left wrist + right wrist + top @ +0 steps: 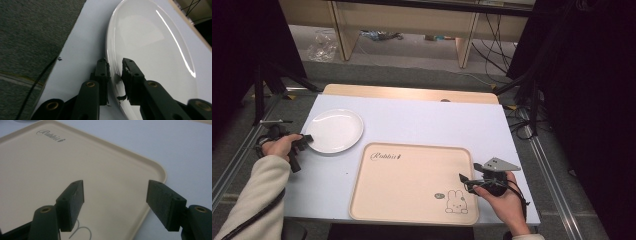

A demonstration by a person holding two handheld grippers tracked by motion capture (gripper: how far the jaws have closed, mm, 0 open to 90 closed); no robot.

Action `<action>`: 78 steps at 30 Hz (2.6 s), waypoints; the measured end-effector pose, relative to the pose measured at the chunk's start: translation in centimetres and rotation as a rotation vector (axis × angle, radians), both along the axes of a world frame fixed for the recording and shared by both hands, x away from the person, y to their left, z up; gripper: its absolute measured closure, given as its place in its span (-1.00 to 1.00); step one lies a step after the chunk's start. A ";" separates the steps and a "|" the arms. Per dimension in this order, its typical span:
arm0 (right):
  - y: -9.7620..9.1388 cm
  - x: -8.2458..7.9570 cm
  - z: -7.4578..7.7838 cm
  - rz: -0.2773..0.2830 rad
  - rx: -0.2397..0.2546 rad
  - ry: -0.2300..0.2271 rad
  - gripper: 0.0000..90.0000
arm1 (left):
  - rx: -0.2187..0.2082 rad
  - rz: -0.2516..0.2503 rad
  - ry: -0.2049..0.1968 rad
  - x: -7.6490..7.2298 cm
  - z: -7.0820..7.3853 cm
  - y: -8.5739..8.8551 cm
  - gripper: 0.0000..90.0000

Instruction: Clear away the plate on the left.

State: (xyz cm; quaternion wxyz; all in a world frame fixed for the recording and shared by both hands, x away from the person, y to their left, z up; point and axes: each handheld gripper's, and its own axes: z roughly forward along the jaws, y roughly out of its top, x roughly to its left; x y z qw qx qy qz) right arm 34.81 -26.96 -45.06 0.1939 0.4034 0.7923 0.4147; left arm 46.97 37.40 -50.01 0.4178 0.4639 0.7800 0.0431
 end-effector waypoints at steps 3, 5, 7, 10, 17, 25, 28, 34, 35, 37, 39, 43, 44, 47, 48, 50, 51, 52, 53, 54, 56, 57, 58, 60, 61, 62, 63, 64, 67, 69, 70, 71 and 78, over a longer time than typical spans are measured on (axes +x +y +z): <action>0.0 0.0 0.0 -0.001 -0.002 -0.001 -0.31 | -0.031 0.016 -0.008 0.0 -0.1 0.1 0.72; 0.0 0.0 0.0 -0.002 -0.002 -0.001 -0.31 | -0.046 0.018 -0.004 0.0 0.0 0.1 0.73; 0.0 0.1 0.0 0.000 -0.006 -0.007 -0.31 | -0.073 0.030 -0.030 0.0 -0.1 0.0 0.76; 0.0 0.0 0.0 -0.001 -0.001 -0.003 -0.31 | -0.086 0.025 -0.037 -0.1 0.3 0.1 0.81; 0.0 0.0 0.1 0.001 0.001 -0.005 -0.31 | -0.135 0.034 -0.142 -0.4 1.1 0.0 0.88; 0.0 0.0 0.1 0.000 0.002 -0.008 -0.31 | -0.111 0.020 -0.184 -0.4 2.0 -0.4 0.94; 0.0 0.0 0.1 -0.001 0.002 -0.007 -0.31 | -0.105 0.016 -0.200 -0.4 2.2 -0.5 0.94; 0.0 -0.1 0.2 0.000 -0.002 0.013 -0.30 | -0.120 0.020 -0.226 -0.3 2.3 -0.6 0.94; 0.0 -0.1 0.2 0.000 -0.002 0.013 -0.30 | -0.120 0.020 -0.226 -0.3 2.3 -0.6 0.94; 0.0 0.0 0.1 0.002 0.002 -0.007 -0.30 | -0.127 0.024 -0.222 -0.4 2.2 -0.5 0.94; 0.0 0.0 0.1 0.002 0.002 -0.005 -0.30 | -0.133 0.026 -0.225 -0.4 2.2 -0.5 0.94; 0.0 0.0 0.1 0.002 0.002 -0.007 -0.30 | -0.145 0.033 -0.226 -0.4 2.3 -0.6 0.93; 0.0 0.0 0.1 0.002 0.002 -0.007 -0.30 | -0.145 0.033 -0.226 -0.4 2.3 -0.6 0.93; 0.0 0.0 0.1 0.003 0.002 -0.006 -0.30 | -0.166 0.036 -0.233 -0.4 2.2 -0.5 0.93; 0.0 0.0 0.1 0.002 0.003 -0.006 -0.30 | -0.182 0.036 -0.251 -0.4 2.0 -0.5 0.93; 0.0 0.0 0.1 0.002 0.004 -0.007 -0.30 | -0.178 0.043 -0.227 -0.5 2.1 -0.4 0.93; 0.0 0.0 0.1 0.001 0.003 -0.007 -0.30 | -0.178 0.046 -0.225 -0.5 2.1 -0.4 0.93; 0.0 0.0 0.1 0.003 0.003 -0.005 -0.30 | -0.182 0.044 -0.227 -0.5 2.0 -0.4 0.93; 0.0 0.0 0.1 0.002 0.003 -0.006 -0.30 | -0.184 0.047 -0.229 -0.5 2.0 -0.4 0.94; 0.0 0.0 0.1 0.002 0.003 -0.006 -0.30 | -0.184 0.047 -0.229 -0.5 2.0 -0.4 0.94; 0.0 0.0 0.1 0.002 0.003 -0.006 -0.30 | -0.195 0.051 -0.230 -0.5 2.0 -0.3 0.94; 0.0 0.0 0.1 0.002 0.003 -0.006 -0.30 | -0.199 0.051 -0.231 -0.5 2.0 -0.3 0.94; 0.0 0.0 0.1 0.002 0.003 -0.006 -0.30 | -0.209 0.050 -0.233 -0.5 2.0 -0.3 0.94; 0.0 0.0 0.1 0.003 0.003 -0.008 -0.30 | -0.218 0.054 -0.234 -0.5 2.0 -0.4 0.94; 0.0 0.0 0.1 0.002 0.003 -0.007 -0.30 | -0.222 0.054 -0.237 -0.5 2.0 -0.4 0.94; 0.0 0.0 0.1 0.002 0.003 -0.006 -0.30 | -0.227 0.055 -0.241 -0.5 2.1 -0.4 0.94; 0.0 0.0 0.1 0.002 0.003 -0.006 -0.30 | -0.232 0.055 -0.246 -0.5 2.1 -0.3 0.94; 0.0 0.0 0.1 0.002 0.003 -0.006 -0.30 | -0.236 0.059 -0.249 -0.6 2.2 -0.3 0.94; 0.0 0.0 0.1 0.002 0.003 -0.006 -0.30 | -0.254 0.064 -0.253 -0.6 2.2 -0.2 0.94; 0.0 0.0 0.1 0.002 0.003 -0.006 -0.30 | -0.256 0.063 -0.255 -0.6 2.2 -0.3 0.94; 0.0 -0.1 0.1 -0.002 -0.002 -0.007 -0.30 | -0.250 0.064 -0.254 -0.6 2.3 -0.3 0.94; 0.0 -0.1 0.1 -0.003 -0.003 -0.006 -0.30 | -0.251 0.062 -0.256 -0.6 2.3 -0.3 0.94; 0.0 0.0 0.1 -0.001 0.004 -0.011 -0.30 | -0.279 0.053 -0.262 -0.7 2.4 -0.5 0.94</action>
